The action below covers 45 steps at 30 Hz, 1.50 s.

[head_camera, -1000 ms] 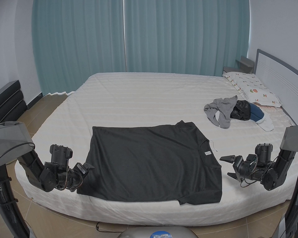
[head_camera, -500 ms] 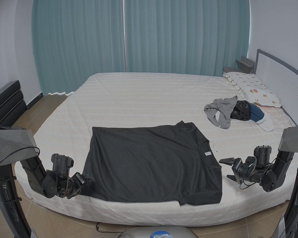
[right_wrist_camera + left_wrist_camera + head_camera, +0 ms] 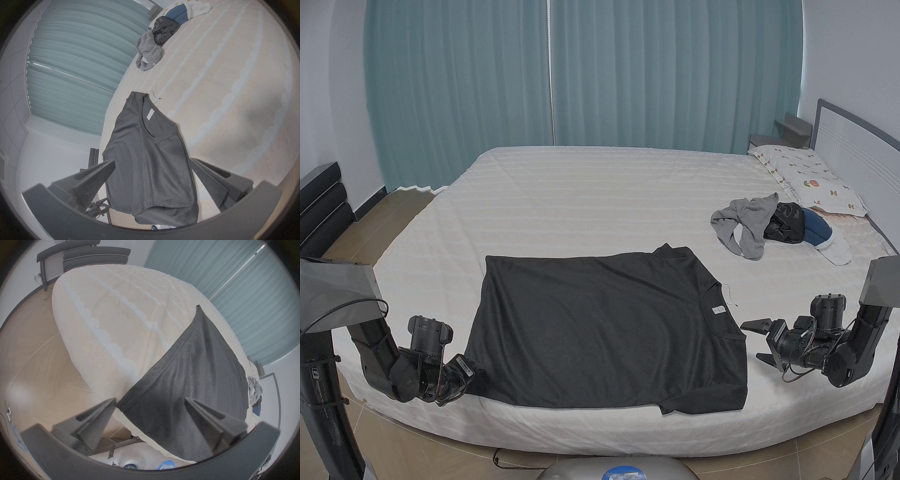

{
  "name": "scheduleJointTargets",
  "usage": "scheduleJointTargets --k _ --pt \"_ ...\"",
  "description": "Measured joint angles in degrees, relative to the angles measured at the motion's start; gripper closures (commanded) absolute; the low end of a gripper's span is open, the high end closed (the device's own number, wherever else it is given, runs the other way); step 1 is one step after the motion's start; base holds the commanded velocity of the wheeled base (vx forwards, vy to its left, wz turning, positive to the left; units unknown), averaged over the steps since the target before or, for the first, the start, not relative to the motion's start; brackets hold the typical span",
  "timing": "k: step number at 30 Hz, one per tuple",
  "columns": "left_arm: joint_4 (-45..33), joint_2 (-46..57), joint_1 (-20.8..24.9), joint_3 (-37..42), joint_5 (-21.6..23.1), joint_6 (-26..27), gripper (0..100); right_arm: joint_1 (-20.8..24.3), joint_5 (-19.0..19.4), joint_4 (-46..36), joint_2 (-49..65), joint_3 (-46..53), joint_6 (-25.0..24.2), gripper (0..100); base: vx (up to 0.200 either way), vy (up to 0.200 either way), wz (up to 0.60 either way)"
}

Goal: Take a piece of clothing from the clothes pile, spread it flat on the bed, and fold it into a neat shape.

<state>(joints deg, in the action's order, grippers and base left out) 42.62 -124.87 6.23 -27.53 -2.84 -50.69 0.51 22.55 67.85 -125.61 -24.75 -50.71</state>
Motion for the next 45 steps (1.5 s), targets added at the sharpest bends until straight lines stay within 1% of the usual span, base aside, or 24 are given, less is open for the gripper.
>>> scheduleJointTargets --k 7,12,16,25,26,40,42,45 --pt "-0.01 1.5 -0.06 1.07 -0.16 0.44 100 0.45 -0.46 -0.26 -0.05 0.06 1.45 0 0.0 0.0 0.0" --pt "-0.2 4.28 -0.11 2.62 -0.2 2.3 100 1.33 -2.5 -0.55 -0.49 0.06 3.61 0 0.0 0.0 0.0" --pt "-0.15 5.83 -0.06 3.13 -0.22 2.6 100 1.83 -3.43 -0.52 -1.43 -0.02 4.84 0 0.0 0.0 0.0" --pt "0.11 7.17 -0.26 2.62 -0.16 2.3 100 2.86 -3.6 -1.04 -4.29 -1.43 6.38 0 0.0 0.0 0.0" --pt "0.11 7.2 -0.28 2.58 -0.16 2.28 100 2.86 -3.6 -1.12 -4.53 -1.57 6.42 100 0.0 0.0 0.0" --pt "0.16 7.34 -0.45 1.45 -0.05 1.94 100 2.79 -3.62 -1.87 -6.33 -3.54 6.88 100 0.0 0.0 0.0" --pt "0.16 7.34 -0.5 0.96 -0.09 1.4 100 2.68 -3.82 -1.91 -5.86 -4.08 6.79 100 0.0 0.0 0.0" --pt "0.18 7.34 -0.61 0.0 -0.16 -0.6 100 2.51 -5.14 -2.27 -5.14 -5.68 6.68 100 0.0 0.0 0.0"
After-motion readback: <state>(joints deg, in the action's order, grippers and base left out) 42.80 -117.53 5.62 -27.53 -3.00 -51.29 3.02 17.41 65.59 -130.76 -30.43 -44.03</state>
